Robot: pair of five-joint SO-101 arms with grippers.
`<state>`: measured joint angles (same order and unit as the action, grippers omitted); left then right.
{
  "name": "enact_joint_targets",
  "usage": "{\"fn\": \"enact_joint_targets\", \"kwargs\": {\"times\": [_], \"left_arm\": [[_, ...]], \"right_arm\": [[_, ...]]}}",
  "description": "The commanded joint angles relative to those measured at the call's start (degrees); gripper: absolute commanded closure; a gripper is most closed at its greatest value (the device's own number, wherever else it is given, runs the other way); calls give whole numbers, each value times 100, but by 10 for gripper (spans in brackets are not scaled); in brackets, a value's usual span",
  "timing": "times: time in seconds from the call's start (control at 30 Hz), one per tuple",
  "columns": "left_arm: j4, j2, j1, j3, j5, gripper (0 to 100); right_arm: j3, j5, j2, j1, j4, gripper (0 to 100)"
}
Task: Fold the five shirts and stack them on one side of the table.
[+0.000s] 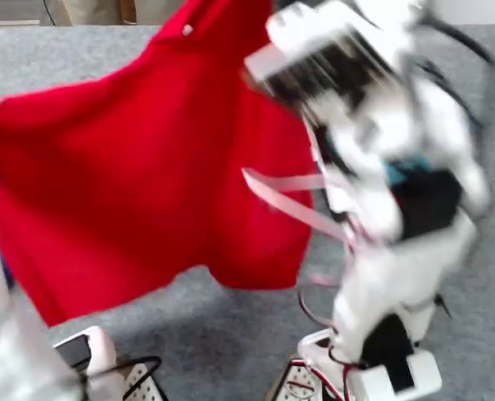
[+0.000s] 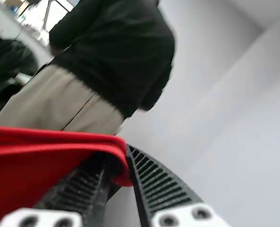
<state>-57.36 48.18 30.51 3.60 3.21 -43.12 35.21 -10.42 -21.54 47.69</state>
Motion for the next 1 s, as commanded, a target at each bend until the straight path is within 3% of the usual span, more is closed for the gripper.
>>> {"fn": "enact_joint_targets", "kwargs": {"times": [0.0, 0.13, 0.23, 0.53, 0.67, 0.97], "left_arm": [[1908, -646, -448, 914, -79, 982], [3851, -1763, -554, 1459, -79, 982], [4624, -2756, -677, 1380, -53, 982], [4782, -5077, -633, -237, -53, 982], [3886, -5095, -686, -440, -44, 982], [782, -5086, -659, -1090, -44, 982]], "right_arm": [[664, 0, 505, 110, -1029, 997], [1138, 0, 1376, 110, -2075, 997], [1130, 0, 2079, 119, -2593, 997], [119, 0, 3635, 295, -2532, 997], [-418, 9, 3670, 391, -1310, 997], [-1947, 53, 3697, 295, 3077, 997]]}}
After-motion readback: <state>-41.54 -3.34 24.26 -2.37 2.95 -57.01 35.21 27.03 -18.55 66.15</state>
